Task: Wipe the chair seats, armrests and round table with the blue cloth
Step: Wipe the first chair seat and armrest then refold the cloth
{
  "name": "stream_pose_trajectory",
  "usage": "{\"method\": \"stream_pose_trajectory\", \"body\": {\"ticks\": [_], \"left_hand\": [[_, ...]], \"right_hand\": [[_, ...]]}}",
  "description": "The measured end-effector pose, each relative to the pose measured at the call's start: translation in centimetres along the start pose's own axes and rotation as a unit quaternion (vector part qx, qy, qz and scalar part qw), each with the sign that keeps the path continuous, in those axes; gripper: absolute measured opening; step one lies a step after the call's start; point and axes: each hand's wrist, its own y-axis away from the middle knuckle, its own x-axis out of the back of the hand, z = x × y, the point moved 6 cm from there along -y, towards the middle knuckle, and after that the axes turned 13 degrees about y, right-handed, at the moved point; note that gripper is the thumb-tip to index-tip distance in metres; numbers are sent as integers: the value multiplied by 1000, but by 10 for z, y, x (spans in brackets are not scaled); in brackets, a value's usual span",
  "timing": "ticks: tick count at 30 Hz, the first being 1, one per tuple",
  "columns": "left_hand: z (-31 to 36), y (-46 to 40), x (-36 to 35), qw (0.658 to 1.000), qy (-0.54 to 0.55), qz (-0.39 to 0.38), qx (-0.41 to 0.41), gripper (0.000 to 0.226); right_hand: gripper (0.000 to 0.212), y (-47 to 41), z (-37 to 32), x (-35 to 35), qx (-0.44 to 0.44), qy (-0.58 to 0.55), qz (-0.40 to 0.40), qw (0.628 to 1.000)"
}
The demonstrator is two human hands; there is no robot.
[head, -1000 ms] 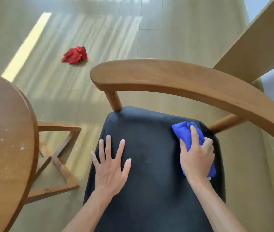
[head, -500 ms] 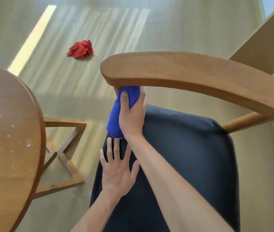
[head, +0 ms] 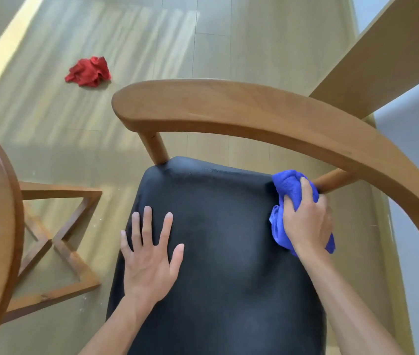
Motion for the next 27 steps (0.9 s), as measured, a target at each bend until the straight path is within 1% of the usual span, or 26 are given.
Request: {"method": "stream_pose_trajectory", "body": {"ticks": [2,3,4,5,6,8,9,10,12,13,15,17,18,19,20,21,22,23,24,25,26,27], "left_hand": [[0,0,-1,1000,2,2,-1,67],[0,0,-2,1000,3,2,-1,68],[0,0,-2,1000,3,1,-1,68],[-1,0,-2,1000,3,1,0,68],[-2,0,-3,1000,3,1,-2,68],[-3,1,-3,1000,4,1,-6,66],[-2,1,-3,1000,6,1,-7,66],[-1,1,-3,1000,7,2,-7,66],[2,0,-1,1000,15,-3,-1,67],[4,-1,0,1000,18,-4,0,68],[6,-1,0,1000,14,-12,3,68],[5,-1,1,1000,9,-22,9,68],[3,-2,1,1000,8,-24,10,68],[2,-3,2,1000,9,-24,11,68],[1,-3,2,1000,10,-27,13,68],[0,-2,3,999,12,-30,15,67],[1,-1,4,999,19,-34,18,65],[1,-1,5,998,35,-36,23,62],[1,0,7,997,65,-36,32,59],[-1,0,11,993,104,-32,39,56],[-3,0,15,988,145,-31,43,52],[-7,-1,19,982,181,-37,41,49]], "right_hand": [[53,3,-16,-3,-75,-26,-18,997],[53,5,-40,-3,-77,-28,-21,996],[51,7,-74,-4,-46,-26,-24,998],[48,12,-114,-5,14,-21,-27,999],[47,23,-156,-8,94,-7,-25,995],[48,55,-219,-14,243,14,-14,970],[49,67,-230,-13,287,23,-9,958],[50,68,-226,-10,304,29,-2,952],[51,55,-186,-5,322,46,29,945],[51,46,-156,-5,321,50,47,945],[51,29,-84,-7,267,34,53,962],[51,30,-15,-5,175,0,42,984],[50,34,11,-7,109,-30,26,993],[49,43,26,-11,45,-59,14,997],[49,57,28,-16,8,-72,6,997],[50,77,17,-20,18,-64,0,998],[52,106,-3,-24,77,-49,5,996],[54,144,-26,-29,164,-48,19,985],[56,191,-49,-36,264,-41,7,964],[53,239,-65,-42,354,-28,-17,934],[41,278,-72,-48,408,-20,-37,912],[22,300,-71,-51,433,-18,-38,900]]}}
